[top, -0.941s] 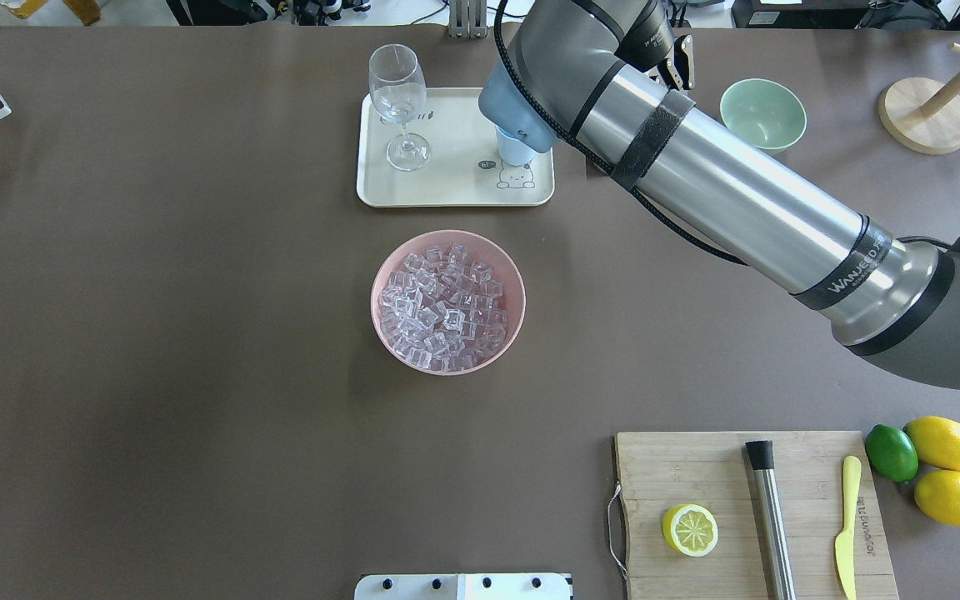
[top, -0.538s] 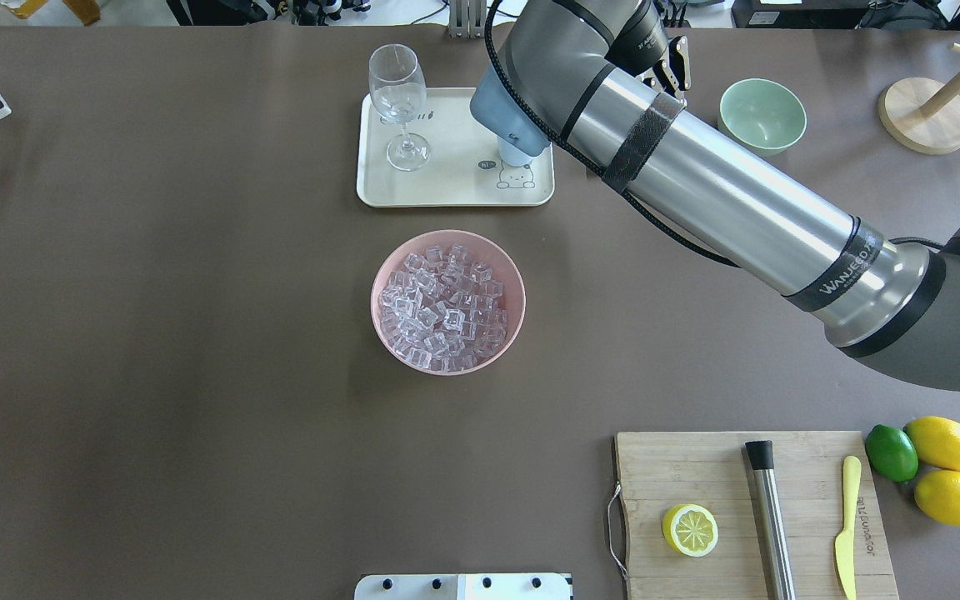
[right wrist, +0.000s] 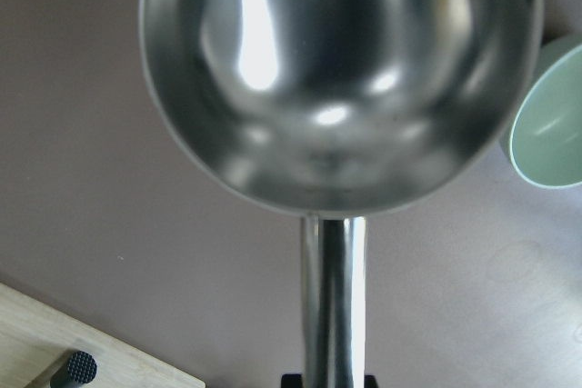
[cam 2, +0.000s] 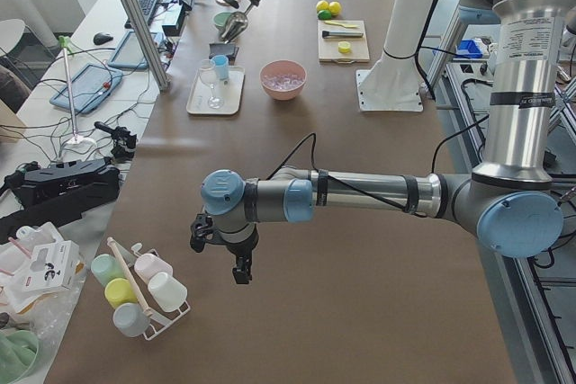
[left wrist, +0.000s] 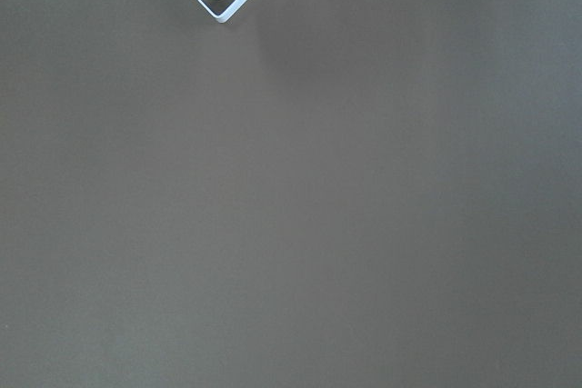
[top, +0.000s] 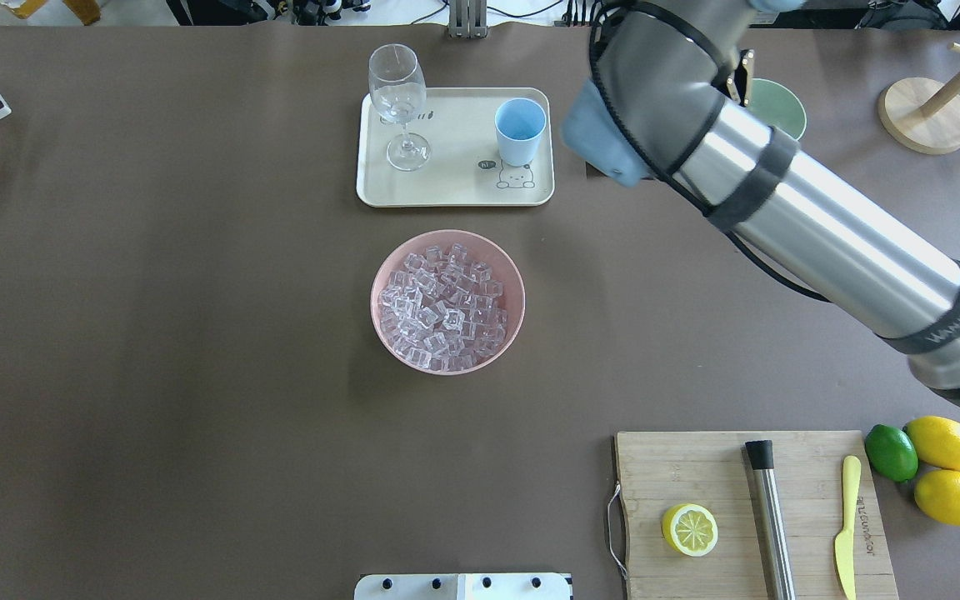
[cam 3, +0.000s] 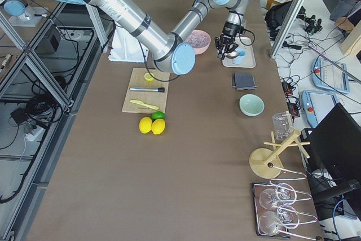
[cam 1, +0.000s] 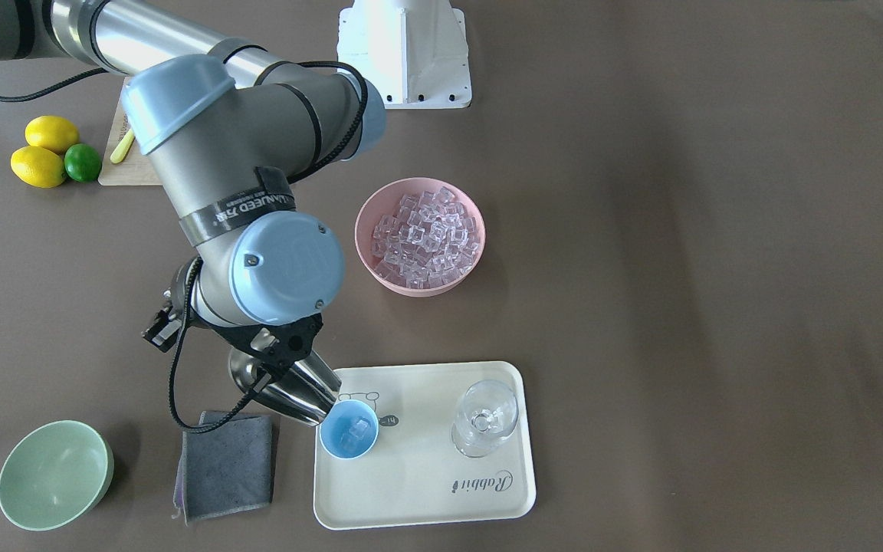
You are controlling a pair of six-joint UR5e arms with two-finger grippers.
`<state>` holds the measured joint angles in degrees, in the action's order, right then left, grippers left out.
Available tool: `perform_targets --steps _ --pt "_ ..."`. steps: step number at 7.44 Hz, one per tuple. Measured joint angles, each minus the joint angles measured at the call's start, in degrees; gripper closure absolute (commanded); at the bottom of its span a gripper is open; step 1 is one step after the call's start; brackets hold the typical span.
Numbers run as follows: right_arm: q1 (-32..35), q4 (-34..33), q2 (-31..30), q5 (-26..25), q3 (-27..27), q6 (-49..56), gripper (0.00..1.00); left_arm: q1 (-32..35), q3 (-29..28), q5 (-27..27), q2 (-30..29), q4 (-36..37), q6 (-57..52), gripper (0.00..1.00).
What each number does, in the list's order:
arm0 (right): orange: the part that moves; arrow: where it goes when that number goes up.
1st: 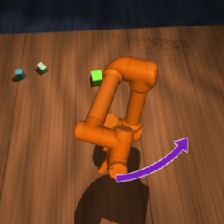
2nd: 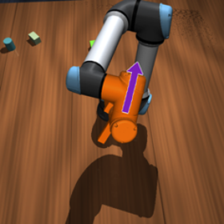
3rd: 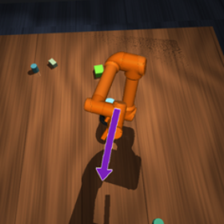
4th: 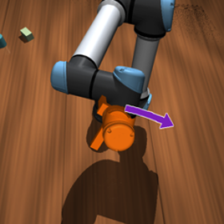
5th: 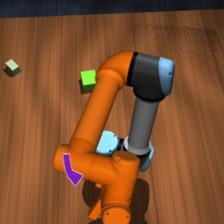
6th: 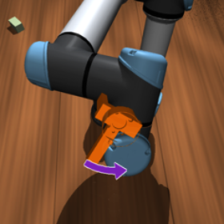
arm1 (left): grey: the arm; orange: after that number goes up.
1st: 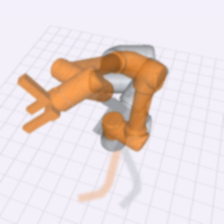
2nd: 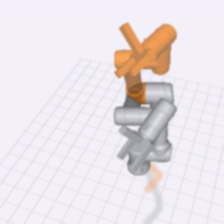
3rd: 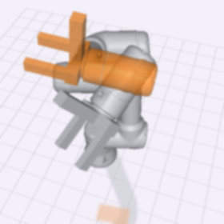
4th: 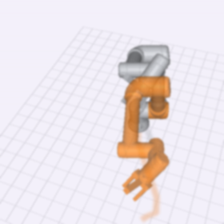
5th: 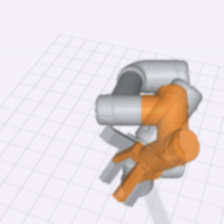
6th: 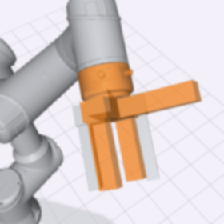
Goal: Put ice in cup with scoop
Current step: 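Carry the empty scoop back and lay it on the table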
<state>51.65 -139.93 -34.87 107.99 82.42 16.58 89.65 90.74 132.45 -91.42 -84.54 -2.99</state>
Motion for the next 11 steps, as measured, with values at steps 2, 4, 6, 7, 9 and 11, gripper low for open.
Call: perform_targets --steps 2,4,6,7,9,11 --pt "4.6 1.0 -16.3 5.6 19.4 -9.7 1.00 0.0 0.1 0.0 -0.2 0.0 0.0 0.01" --pt "14.2 8.2 -34.2 14.2 27.3 -12.0 1.00 -0.1 0.2 0.1 -0.2 0.0 0.0 0.01" --pt "22.9 23.1 -50.0 20.4 26.1 -13.9 1.00 -0.1 0.4 0.1 -0.3 0.0 0.0 0.02" --pt "25.1 26.9 -53.4 22.0 24.4 -14.9 1.00 -0.1 0.5 0.2 -0.3 0.0 0.0 0.02" --pt "26.5 34.2 -56.0 24.9 18.3 -18.3 1.00 -0.2 0.5 0.3 -0.3 -0.1 0.0 0.02" --pt "26.7 45.0 -56.4 27.3 10.6 -24.6 1.00 -0.2 0.6 0.4 -0.3 -0.1 0.0 0.02"
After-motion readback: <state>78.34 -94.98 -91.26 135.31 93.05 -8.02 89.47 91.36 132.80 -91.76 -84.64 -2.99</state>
